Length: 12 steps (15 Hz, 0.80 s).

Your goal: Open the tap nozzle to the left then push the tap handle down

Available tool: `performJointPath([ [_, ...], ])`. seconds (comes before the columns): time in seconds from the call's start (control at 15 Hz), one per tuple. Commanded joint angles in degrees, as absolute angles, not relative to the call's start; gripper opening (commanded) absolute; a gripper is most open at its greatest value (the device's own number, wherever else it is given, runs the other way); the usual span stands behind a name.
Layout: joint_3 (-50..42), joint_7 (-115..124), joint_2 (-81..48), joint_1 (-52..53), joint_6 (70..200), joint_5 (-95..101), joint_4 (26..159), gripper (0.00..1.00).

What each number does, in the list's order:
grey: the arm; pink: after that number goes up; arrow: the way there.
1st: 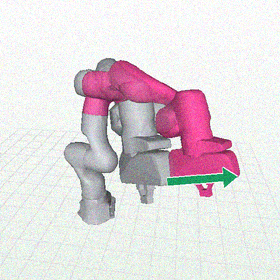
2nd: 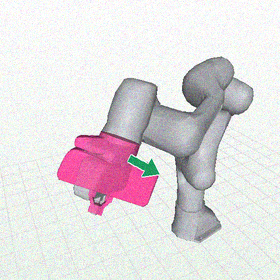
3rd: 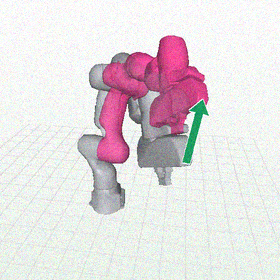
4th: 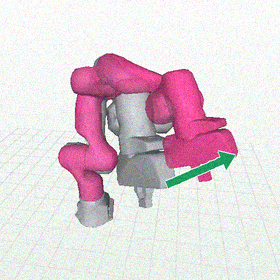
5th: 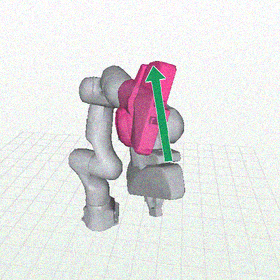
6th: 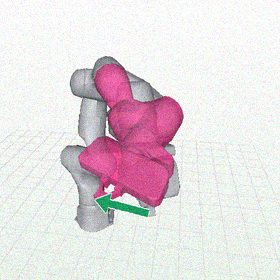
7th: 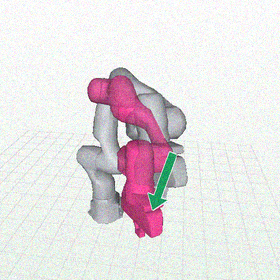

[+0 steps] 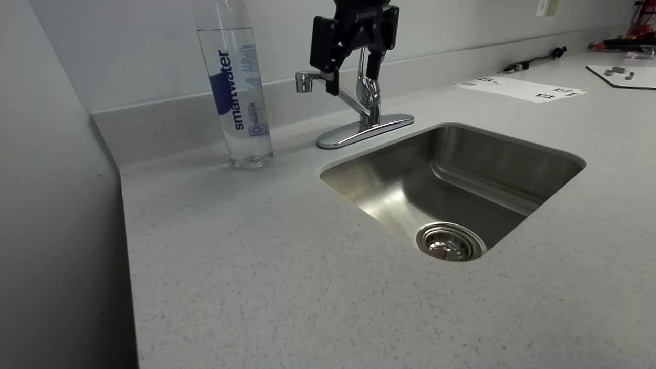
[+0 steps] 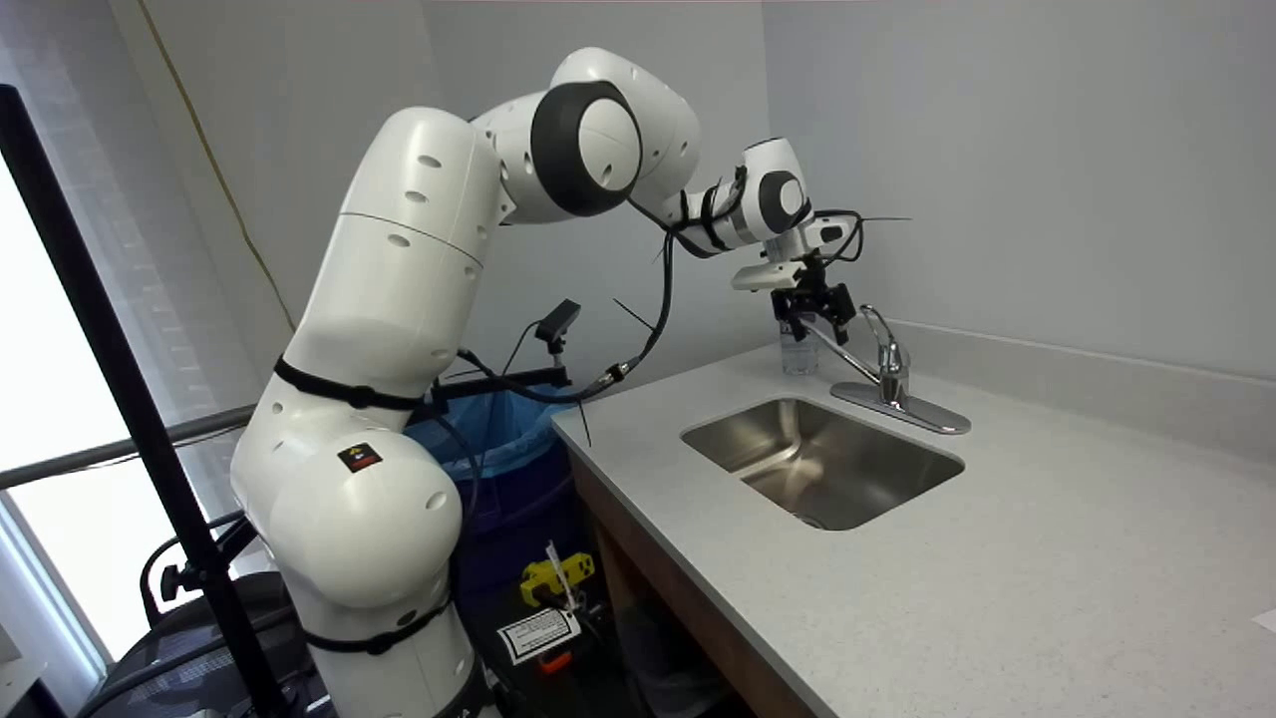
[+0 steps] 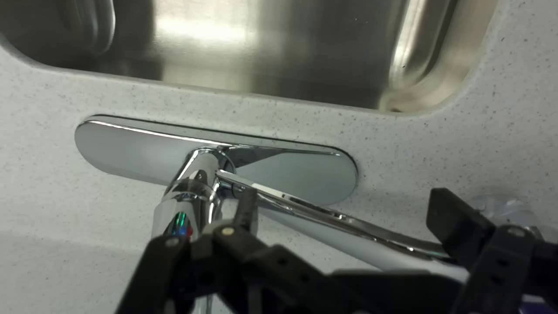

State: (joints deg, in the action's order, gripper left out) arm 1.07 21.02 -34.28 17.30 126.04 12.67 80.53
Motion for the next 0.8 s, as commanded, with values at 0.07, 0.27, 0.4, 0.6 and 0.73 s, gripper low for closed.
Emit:
performJointPath([
  [0.07, -0.1, 22.4, -37.1, 18.7, 127.1, 14.4, 76.1, 1.00],
  [0.27, 0.1, 21.5, -36.5, 18.1, 127.3, 14.1, 77.9, 1.00],
  [0.4, 0.1, 21.0, -36.1, 17.8, 127.7, 14.0, 78.9, 1.00],
  [0.6, 0.0, 20.6, -35.9, 17.5, 128.0, 13.7, 79.5, 1.00],
  [0.73, 0.1, 20.2, -35.5, 17.3, 128.0, 13.5, 79.9, 1.00],
])
